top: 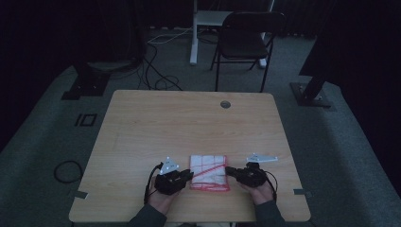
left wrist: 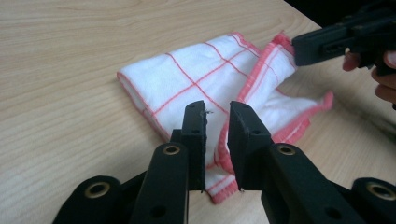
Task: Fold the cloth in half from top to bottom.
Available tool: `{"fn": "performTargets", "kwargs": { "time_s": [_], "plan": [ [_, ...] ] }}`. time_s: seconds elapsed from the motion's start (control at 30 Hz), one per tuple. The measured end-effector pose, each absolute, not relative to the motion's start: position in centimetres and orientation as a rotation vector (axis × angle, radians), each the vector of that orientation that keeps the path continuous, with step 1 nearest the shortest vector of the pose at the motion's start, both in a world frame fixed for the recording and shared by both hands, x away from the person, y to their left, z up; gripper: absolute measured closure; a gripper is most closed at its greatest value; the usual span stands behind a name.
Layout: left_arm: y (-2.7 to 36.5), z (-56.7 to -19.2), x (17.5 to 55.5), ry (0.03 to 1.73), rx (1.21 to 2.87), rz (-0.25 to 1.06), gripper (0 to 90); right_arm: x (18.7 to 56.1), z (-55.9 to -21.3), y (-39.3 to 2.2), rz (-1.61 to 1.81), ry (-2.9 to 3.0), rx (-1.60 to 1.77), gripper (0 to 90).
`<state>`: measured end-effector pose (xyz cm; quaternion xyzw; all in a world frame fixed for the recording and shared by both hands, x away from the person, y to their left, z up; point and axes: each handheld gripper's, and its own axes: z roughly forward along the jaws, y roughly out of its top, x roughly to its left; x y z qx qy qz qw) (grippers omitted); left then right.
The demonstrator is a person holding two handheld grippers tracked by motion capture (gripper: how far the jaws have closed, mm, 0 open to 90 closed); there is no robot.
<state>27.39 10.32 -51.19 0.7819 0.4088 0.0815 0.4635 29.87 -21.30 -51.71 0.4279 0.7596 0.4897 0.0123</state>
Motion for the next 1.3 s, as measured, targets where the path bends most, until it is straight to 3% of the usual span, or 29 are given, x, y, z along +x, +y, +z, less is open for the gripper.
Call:
{"fn": "performTargets", "kwargs": {
  "time_s": [0.23, 0.5, 0.83, 1.3],
  "plan": [
    [9.2, -51.9, 27.7, 0.997, 1.955, 0.173, 76.7, 29.6, -51.4, -21.9, 1.556, 2.355, 1.317, 84.3],
    [8.9, -52.3, 27.0, 0.982, 1.976, 0.162, 76.8, 30.1, -50.8, -21.8, 1.502, 2.297, 1.303, 75.1],
    [9.4, -53.2, 26.1, 0.974, 2.009, 0.136, 76.9, 32.9, -50.3, -19.5, 1.392, 2.26, 1.319, 77.0],
    [9.3, -53.6, 25.4, 0.963, 2.03, 0.123, 75.8, 34.0, -51.4, -18.1, 1.346, 2.366, 1.312, 76.8]
  ]
}}
